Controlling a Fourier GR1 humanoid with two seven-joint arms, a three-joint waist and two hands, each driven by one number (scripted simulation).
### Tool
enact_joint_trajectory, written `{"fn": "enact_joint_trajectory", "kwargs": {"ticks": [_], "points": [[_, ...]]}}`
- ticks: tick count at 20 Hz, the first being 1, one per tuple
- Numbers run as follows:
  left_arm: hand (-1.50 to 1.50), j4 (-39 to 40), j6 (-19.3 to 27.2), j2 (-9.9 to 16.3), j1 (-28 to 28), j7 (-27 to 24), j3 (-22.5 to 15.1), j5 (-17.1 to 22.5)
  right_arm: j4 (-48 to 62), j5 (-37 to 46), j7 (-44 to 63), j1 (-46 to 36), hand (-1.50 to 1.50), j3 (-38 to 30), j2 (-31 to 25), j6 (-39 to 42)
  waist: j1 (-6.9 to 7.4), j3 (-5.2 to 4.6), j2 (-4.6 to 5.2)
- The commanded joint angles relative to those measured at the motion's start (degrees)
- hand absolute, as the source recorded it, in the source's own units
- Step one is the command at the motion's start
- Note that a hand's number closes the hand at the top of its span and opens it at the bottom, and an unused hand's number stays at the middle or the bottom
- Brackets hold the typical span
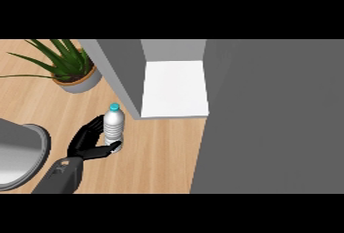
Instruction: Pick up the bottled water, place it into the cabinet and close the cabinet
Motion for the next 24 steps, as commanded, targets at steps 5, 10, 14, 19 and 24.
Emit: {"fn": "enact_joint_trajectory", "kwargs": {"ticks": [5,10,14,19,24], "points": [[1.50,-2.13,-1.84,-2.90,-0.95,-7.65,-5.30,-4.32,-8.58,2.18,3.38,2.88,-1.50,-0.29,-3.01,-0.10,-0.14,0.06,-0.34],[1.50,-4.42,13.94,-6.23,0.44,-11.71,-4.34,-5.04,-5.81,2.61,2.49,0.71,-1.50,-1.15,-2.12,-1.45,0.52,0.07,-0.23],[1.50,-5.57,22.06,-6.52,1.35,-11.87,-1.33,-3.30,-4.69,3.10,3.33,-0.01,-1.50,0.38,-1.55,-2.54,0.92,0.10,-0.31],[1.50,-10.24,26.35,-11.27,1.07,-11.64,-5.67,1.93,-8.27,0.84,4.15,1.69,-1.50,-1.13,-3.92,-1.49,0.67,0.15,-0.52],[1.50,-21.53,25.25,-11.37,4.83,-3.30,-14.54,11.10,-3.75,0.73,-0.92,3.17,-1.50,-0.60,-3.37,-1.43,1.17,0.19,-0.55]]}}
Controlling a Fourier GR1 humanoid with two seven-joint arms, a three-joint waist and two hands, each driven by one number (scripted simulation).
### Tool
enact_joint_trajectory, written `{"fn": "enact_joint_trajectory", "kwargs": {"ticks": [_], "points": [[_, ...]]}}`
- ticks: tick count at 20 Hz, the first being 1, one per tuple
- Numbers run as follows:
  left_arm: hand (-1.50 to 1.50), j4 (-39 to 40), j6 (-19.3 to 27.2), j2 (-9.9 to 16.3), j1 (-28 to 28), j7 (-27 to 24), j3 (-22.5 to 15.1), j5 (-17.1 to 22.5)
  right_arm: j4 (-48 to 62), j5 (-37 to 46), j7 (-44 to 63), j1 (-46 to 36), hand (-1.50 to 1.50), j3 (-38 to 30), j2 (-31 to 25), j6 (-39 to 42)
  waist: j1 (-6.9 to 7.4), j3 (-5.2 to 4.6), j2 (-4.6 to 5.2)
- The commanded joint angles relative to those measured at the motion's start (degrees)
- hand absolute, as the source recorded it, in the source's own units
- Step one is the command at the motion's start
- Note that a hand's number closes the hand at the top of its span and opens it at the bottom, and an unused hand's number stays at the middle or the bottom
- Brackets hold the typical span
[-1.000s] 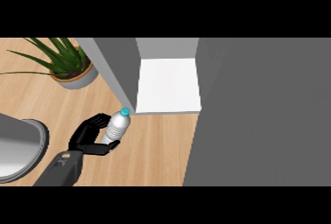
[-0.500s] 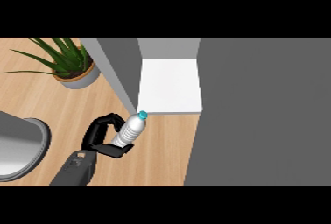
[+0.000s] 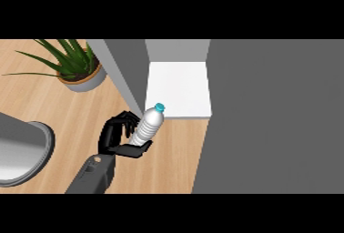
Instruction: Pick up the bottled water, place it into the cabinet and close the cabinet
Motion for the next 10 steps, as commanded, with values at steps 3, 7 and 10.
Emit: {"fn": "enact_joint_trajectory", "kwargs": {"ticks": [3,7,10], "points": [[1.50,-8.41,3.06,-0.66,-0.82,7.89,-9.26,11.62,-5.54,7.10,3.25,0.48,-1.50,4.13,0.04,-1.44,-0.53,-0.06,-0.02],[1.50,-21.03,7.38,-0.67,2.50,15.96,-17.35,18.15,-5.84,2.36,-0.67,3.79,-1.50,1.18,-2.02,-0.16,-0.21,0.03,-0.17],[1.50,-23.14,14.56,-0.68,0.74,17.46,-21.72,18.97,-5.42,-0.29,-2.55,4.73,-1.50,-1.61,-3.37,0.87,-0.41,0.03,0.13]]}}
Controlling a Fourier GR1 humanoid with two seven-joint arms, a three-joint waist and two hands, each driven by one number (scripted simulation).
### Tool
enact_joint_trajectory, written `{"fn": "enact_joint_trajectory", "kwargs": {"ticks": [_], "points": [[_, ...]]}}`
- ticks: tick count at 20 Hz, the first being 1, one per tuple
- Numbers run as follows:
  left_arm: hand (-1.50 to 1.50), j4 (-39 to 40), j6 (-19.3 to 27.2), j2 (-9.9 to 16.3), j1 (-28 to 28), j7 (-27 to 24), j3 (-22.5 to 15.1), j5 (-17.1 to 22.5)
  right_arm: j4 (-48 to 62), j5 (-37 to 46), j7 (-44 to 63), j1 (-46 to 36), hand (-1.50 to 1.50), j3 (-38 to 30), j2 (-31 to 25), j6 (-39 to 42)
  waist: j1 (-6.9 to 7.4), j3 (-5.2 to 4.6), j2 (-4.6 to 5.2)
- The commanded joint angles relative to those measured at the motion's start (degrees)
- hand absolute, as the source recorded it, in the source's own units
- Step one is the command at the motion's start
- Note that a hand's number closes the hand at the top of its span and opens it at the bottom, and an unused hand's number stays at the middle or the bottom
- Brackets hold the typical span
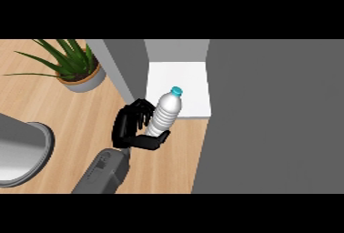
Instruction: Pick up the bottled water, place it into the cabinet and close the cabinet
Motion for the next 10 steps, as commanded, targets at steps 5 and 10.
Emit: {"fn": "enact_joint_trajectory", "kwargs": {"ticks": [5,10], "points": [[1.50,-10.25,13.94,-0.10,-5.20,11.79,-9.33,5.92,-5.39,-0.15,1.46,1.21,-1.50,-2.98,-1.31,0.81,-0.24,0.01,0.21],[1.50,-5.50,17.55,-0.10,-10.71,13.15,-10.28,5.74,-8.33,0.14,1.62,3.14,-1.50,-2.04,-3.08,1.24,-0.48,0.00,0.29]]}}
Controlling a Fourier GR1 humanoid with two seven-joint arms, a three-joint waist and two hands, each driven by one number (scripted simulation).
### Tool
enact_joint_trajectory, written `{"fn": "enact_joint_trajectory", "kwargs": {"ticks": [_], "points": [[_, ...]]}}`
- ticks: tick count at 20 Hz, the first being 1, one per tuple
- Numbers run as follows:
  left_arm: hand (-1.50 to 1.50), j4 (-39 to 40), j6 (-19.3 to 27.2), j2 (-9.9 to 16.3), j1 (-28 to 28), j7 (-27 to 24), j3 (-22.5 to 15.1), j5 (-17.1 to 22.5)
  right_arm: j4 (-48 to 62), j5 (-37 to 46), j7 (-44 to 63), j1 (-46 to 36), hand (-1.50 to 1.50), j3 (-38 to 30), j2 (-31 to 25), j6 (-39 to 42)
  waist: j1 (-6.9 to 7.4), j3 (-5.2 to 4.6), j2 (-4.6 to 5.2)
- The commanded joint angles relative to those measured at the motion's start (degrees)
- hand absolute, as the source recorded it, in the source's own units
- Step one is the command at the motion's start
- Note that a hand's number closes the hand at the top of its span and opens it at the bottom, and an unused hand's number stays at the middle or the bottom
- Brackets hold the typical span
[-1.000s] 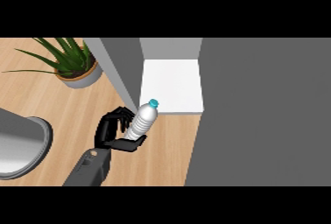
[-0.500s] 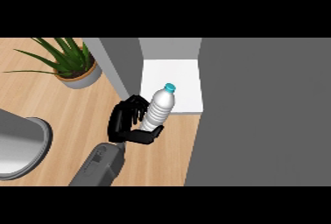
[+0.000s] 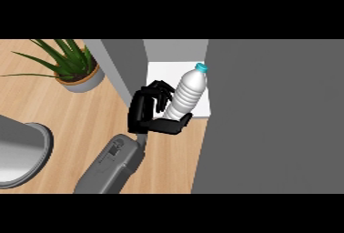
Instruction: Pick up the bottled water, place it into the cabinet and close the cabinet
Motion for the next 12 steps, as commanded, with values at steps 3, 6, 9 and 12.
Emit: {"fn": "enact_joint_trajectory", "kwargs": {"ticks": [3,6,9,12], "points": [[1.50,2.40,5.18,-0.02,-6.59,5.33,-0.63,-1.43,-2.05,3.62,-3.69,4.19,-1.50,1.79,0.20,0.01,0.01,0.01,0.08],[1.50,10.36,7.88,-0.02,-12.42,3.25,-2.89,5.00,-4.99,-1.49,1.34,1.25,-1.50,-2.84,-1.27,1.09,-0.87,-0.01,0.38],[1.50,14.89,9.61,-0.02,-17.00,5.56,-0.40,6.56,-4.98,-1.00,-3.45,5.31,-1.50,-1.41,-2.85,2.24,-1.41,0.02,0.39],[1.50,16.02,8.12,-0.02,-15.12,3.21,-1.38,9.78,-6.93,-0.58,-0.54,6.02,-1.50,-2.19,-3.48,1.82,-0.84,0.00,0.28]]}}
